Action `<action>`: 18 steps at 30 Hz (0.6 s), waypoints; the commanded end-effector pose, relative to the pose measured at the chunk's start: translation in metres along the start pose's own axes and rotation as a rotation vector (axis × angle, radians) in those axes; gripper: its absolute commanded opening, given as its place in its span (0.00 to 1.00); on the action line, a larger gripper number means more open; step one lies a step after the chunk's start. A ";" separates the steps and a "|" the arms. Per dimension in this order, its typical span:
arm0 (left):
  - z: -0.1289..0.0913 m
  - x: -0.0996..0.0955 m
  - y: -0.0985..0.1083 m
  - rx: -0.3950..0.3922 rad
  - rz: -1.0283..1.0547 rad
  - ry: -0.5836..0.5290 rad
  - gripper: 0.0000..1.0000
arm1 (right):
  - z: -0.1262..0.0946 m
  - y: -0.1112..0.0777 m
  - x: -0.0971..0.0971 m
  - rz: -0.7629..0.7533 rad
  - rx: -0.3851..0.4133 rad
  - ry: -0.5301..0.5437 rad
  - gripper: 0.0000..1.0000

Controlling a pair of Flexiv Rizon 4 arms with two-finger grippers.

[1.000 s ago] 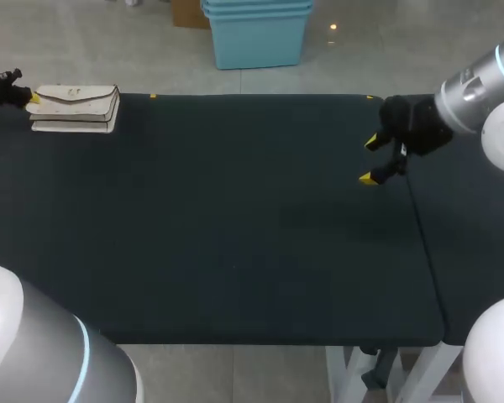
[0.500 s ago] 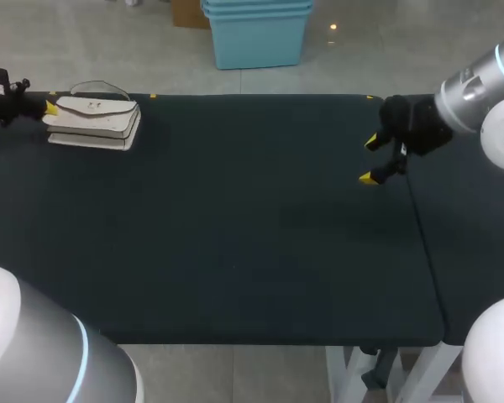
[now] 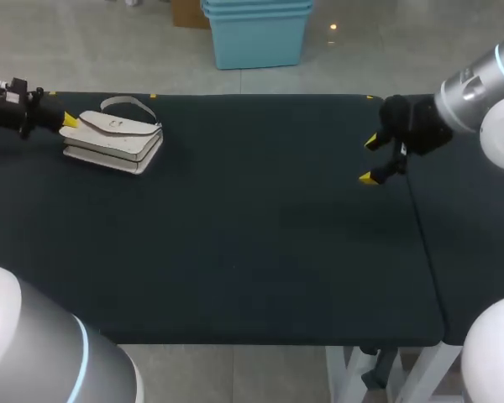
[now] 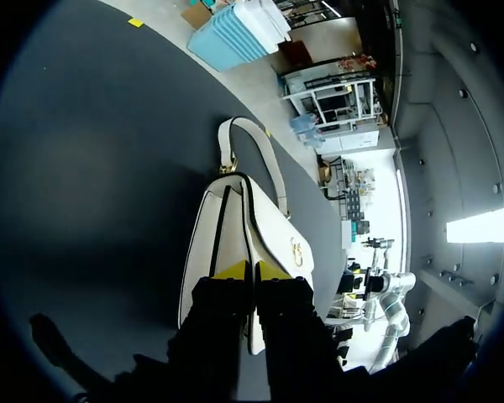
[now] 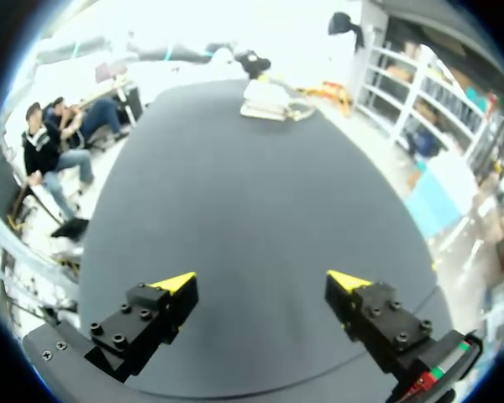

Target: Pick up the bag, open it, inspect its contents, close it, and place it on the opposite side

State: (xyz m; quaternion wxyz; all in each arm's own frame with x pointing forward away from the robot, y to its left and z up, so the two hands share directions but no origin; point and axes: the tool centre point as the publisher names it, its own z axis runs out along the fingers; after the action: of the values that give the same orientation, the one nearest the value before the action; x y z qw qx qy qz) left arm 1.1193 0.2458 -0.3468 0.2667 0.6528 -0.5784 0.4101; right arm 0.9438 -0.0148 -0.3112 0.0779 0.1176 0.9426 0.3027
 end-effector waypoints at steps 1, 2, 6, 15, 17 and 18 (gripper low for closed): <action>0.005 0.014 0.010 0.087 0.001 -0.053 0.00 | 0.000 0.000 0.000 0.000 -0.001 0.000 1.00; 0.006 0.016 0.013 0.107 -0.002 -0.054 0.00 | 0.000 0.000 0.000 0.000 -0.001 0.000 1.00; 0.008 0.025 0.023 0.189 -0.012 -0.057 0.00 | 0.000 0.000 0.000 0.000 -0.001 0.000 1.00; 0.022 0.038 0.049 0.304 -0.043 -0.080 0.00 | 0.000 0.000 0.000 0.000 -0.001 0.000 1.00; 0.022 0.038 0.049 0.304 -0.043 -0.080 0.00 | 0.000 0.000 0.000 0.000 -0.001 0.000 1.00; 0.022 0.038 0.049 0.304 -0.043 -0.080 0.00 | 0.000 0.000 0.000 0.000 -0.001 0.000 1.00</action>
State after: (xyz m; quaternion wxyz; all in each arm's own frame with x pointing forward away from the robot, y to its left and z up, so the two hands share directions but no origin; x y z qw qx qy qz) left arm 1.0910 0.2036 -0.3360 0.2915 0.6651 -0.5833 0.3639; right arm 0.9435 -0.0150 -0.3114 0.0787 0.1178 0.9425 0.3026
